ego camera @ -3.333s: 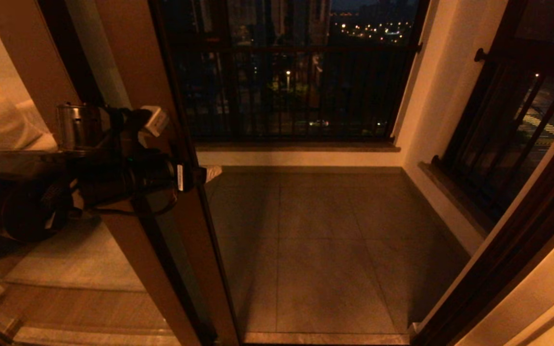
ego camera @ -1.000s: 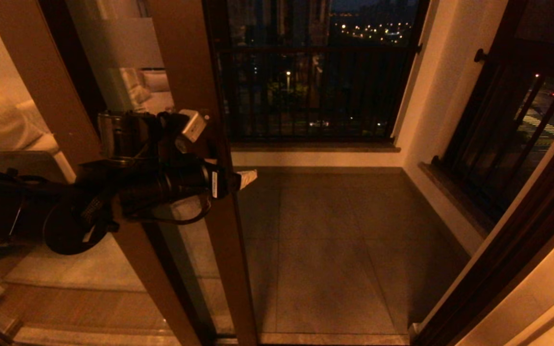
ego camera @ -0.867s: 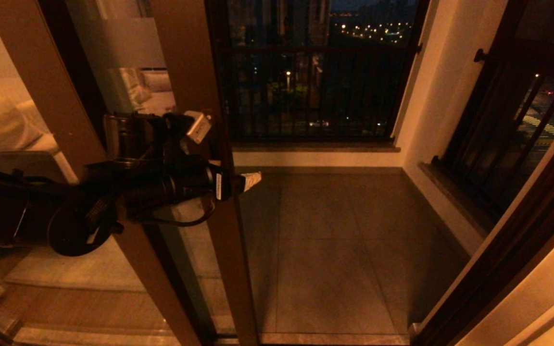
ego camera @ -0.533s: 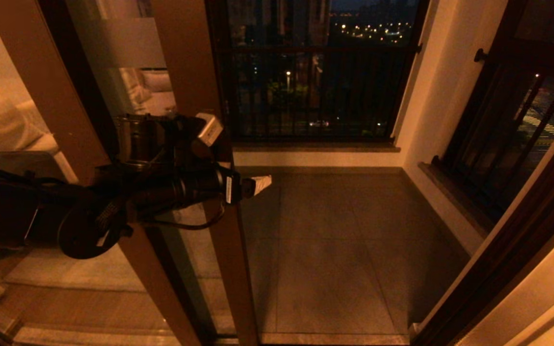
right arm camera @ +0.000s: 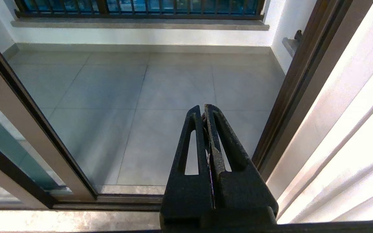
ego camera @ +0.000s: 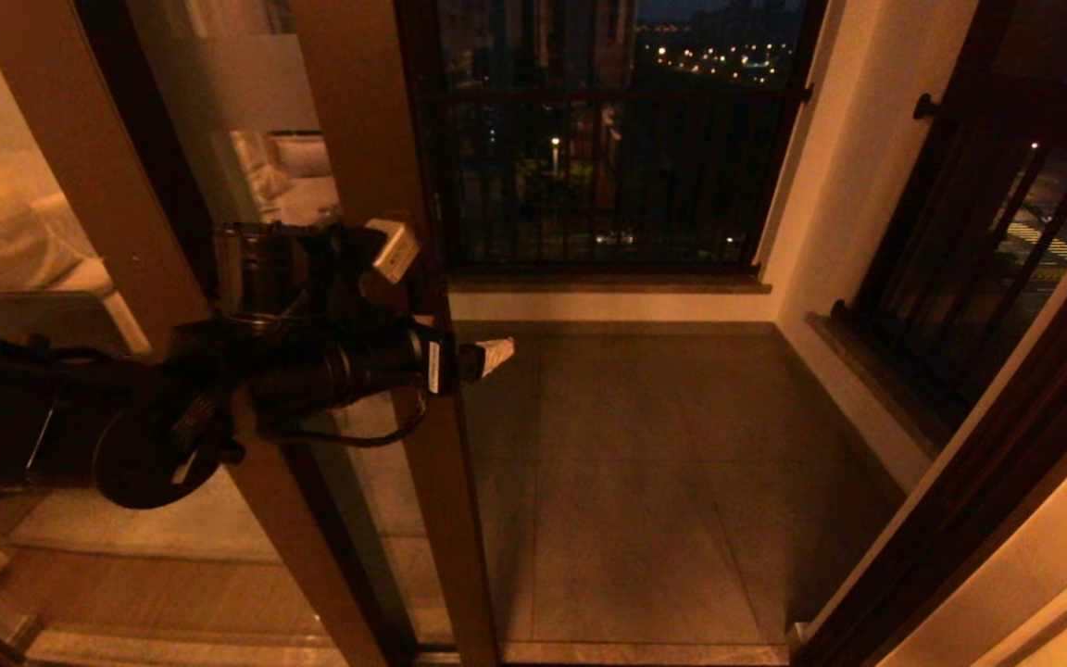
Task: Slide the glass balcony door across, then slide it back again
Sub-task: Close the slid door
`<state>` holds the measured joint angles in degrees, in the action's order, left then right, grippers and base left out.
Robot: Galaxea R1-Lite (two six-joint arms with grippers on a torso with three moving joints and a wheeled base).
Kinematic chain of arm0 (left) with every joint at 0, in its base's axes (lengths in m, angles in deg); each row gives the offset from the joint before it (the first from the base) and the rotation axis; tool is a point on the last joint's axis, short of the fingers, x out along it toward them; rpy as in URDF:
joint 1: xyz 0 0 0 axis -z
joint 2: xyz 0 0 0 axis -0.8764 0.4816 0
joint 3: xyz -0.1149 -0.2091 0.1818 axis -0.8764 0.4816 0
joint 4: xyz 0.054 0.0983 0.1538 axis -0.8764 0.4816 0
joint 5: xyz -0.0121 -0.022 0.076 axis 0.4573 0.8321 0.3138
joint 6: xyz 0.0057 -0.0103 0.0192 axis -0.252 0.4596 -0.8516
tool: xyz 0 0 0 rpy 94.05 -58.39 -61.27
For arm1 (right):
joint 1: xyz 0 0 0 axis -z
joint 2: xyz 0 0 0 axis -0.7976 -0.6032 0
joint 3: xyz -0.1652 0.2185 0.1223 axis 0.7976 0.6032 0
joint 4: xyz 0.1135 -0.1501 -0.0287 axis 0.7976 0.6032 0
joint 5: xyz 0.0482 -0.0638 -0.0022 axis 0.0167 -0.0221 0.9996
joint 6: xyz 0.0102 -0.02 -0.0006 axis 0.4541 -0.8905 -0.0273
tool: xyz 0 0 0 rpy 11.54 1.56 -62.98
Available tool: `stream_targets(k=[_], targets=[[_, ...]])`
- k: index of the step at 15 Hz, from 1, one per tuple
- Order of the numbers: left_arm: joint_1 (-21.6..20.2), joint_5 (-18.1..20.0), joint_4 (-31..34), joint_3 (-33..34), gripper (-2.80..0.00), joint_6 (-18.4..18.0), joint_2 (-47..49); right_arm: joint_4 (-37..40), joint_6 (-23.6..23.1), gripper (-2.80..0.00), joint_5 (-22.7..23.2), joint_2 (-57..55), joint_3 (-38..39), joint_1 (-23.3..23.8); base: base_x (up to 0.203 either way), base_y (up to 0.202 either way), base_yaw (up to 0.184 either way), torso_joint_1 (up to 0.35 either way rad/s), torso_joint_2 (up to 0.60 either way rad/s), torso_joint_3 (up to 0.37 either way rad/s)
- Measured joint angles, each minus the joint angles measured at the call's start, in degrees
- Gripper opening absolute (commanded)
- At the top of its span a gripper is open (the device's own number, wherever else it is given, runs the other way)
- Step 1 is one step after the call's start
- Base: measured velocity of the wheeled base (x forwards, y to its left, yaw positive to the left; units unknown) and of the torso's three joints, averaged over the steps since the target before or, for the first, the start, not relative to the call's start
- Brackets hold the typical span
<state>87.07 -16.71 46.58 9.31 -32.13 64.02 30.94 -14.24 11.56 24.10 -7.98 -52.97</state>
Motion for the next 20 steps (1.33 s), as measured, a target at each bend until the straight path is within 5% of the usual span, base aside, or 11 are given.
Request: stream_targets(k=[4, 20], targets=[[-0.5, -6.5, 0.1, 0.2, 0.00, 0.5, -0.6, 0.0, 0.0, -2.80, 0.0, 0.0, 0.0, 0.0, 0.000, 0.000, 0.000, 0.000, 0.00, 0.000], [-0.4, -6.5, 0.2, -6.1, 0.00, 0.3, 5.1, 0.0, 0.0, -2.80, 0.0, 0.0, 0.0, 0.0, 0.000, 0.000, 0.000, 0.000, 0.00, 0.000]])
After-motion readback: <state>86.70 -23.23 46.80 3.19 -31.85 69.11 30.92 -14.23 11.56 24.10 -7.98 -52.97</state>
